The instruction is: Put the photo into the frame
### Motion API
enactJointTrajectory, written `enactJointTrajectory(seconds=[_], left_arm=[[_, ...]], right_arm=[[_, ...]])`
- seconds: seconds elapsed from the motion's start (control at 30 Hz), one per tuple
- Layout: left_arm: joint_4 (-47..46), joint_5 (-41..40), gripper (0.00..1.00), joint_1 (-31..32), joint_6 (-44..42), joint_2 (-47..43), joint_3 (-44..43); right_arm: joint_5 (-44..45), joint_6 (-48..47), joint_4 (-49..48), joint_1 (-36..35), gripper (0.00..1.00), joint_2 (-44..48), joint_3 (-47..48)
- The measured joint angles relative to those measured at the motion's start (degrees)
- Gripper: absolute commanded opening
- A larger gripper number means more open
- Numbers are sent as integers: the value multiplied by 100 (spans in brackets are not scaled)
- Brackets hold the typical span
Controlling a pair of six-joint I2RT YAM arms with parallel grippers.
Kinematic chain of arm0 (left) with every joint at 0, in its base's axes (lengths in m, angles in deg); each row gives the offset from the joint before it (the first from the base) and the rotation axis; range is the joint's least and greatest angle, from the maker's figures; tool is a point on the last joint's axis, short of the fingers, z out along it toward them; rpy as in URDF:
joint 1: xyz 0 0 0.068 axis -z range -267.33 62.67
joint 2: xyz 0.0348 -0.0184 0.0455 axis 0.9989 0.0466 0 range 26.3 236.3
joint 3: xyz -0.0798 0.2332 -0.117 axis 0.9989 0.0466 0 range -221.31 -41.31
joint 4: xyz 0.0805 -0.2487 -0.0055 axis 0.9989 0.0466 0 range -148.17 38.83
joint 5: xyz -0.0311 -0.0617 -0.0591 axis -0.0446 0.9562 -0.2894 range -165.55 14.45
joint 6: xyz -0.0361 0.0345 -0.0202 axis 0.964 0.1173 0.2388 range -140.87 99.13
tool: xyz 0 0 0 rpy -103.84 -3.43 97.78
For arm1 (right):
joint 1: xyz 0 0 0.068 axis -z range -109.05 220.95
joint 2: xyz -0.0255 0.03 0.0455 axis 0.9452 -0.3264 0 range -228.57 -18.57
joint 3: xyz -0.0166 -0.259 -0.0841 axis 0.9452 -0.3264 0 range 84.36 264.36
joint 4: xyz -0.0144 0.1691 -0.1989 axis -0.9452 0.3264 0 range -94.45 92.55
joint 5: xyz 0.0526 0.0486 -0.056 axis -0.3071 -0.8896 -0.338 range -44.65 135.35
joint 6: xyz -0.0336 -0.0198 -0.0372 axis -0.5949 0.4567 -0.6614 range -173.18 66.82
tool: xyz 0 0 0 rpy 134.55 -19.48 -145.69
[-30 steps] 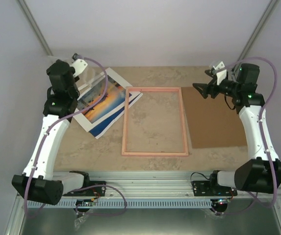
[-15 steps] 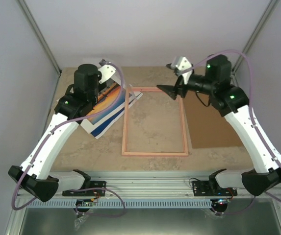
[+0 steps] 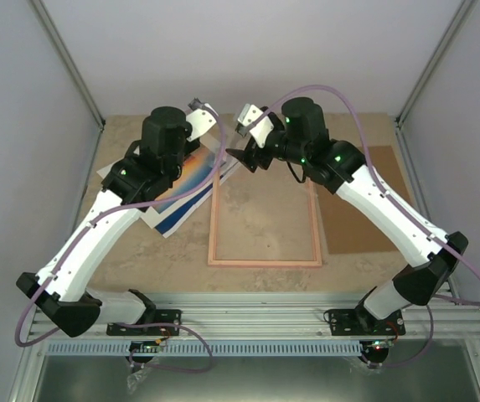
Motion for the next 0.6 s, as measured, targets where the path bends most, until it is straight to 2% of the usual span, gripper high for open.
enactJointTrajectory(seconds=[0.13,0.5,0.57,0.6], left_arm=[[22,-94,0,98,9,33,-24],[39,-170,0,109,157,111,-142],[39,-170,0,125,175,114,-142],[39,-168,0,133,190,114,-142]], right_arm=[[269,-17,-48,-37,74,-28,79],[1051,-560,-116,-39,10,-24,0],[1152,-645,-114,-37,1,-24,0],[1196,-656,-94,-39,1,-24,2]])
